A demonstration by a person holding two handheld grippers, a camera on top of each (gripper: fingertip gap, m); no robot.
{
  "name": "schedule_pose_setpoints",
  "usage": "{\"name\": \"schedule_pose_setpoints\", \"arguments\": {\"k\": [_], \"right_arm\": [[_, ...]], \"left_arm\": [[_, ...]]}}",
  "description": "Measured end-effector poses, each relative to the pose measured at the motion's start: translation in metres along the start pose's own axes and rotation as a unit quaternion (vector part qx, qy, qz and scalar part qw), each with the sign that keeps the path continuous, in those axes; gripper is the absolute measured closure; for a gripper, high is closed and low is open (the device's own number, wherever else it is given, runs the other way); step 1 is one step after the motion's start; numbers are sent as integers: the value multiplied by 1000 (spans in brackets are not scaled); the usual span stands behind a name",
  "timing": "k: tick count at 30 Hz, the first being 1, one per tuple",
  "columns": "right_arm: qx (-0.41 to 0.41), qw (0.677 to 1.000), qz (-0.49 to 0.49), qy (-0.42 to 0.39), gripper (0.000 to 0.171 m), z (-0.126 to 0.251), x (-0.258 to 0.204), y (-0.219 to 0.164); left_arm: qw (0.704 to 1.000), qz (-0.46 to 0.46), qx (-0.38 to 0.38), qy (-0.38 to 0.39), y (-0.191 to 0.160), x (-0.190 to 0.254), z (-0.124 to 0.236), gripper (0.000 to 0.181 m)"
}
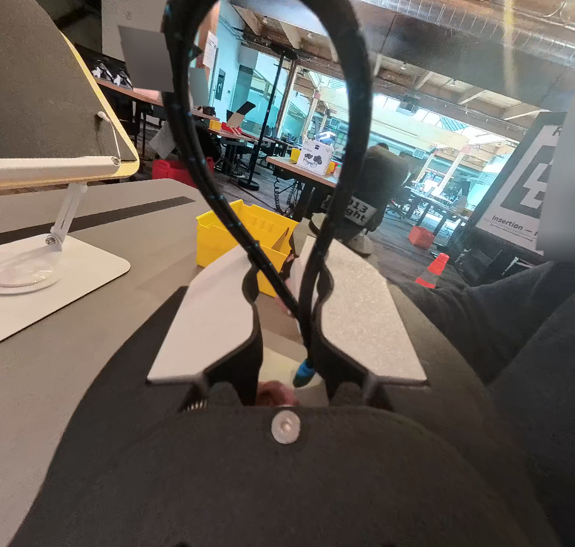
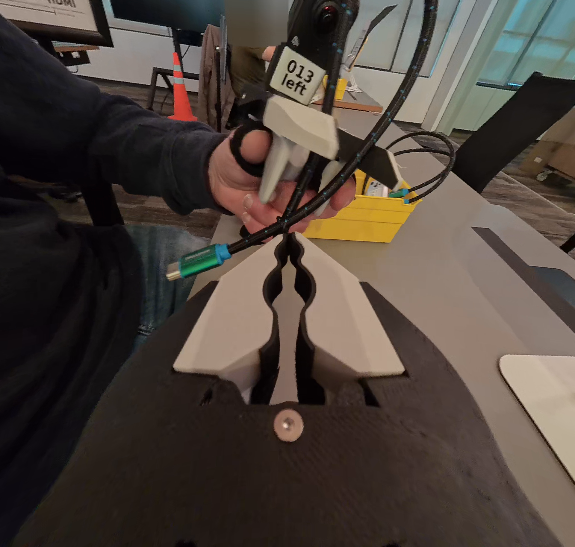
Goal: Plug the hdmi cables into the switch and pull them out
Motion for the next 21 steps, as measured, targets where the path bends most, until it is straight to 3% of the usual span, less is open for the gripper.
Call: {"name": "schedule_pose_setpoints", "arguments": {"k": [5,14,17,21], "right_arm": [[-6,999,-35,14,170,-6,-2,-4],[-15,998,-61,-18,132,8,14,4],[-32,996,-87,-5,133,4,7,6],[-30,996,-64,-44,130,-2,16,21]], "left_arm": [[999,-22,-12,24,-3,-5,0,175],[998,-36,-7,45,7,-18,11,177],[997,-63,-12,47,8,-16,11,177],[989,-130,-39,53,6,-10,7,177]]}}
Point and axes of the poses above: each gripper's, where its closed fingertips meet, z back along the fingers, y out of its top, x = y × z across the jaws, the point moved 1 cm from there along z, back along the fingers, and after that the axes turned 7 degrees about x, right-handed, at the moved point
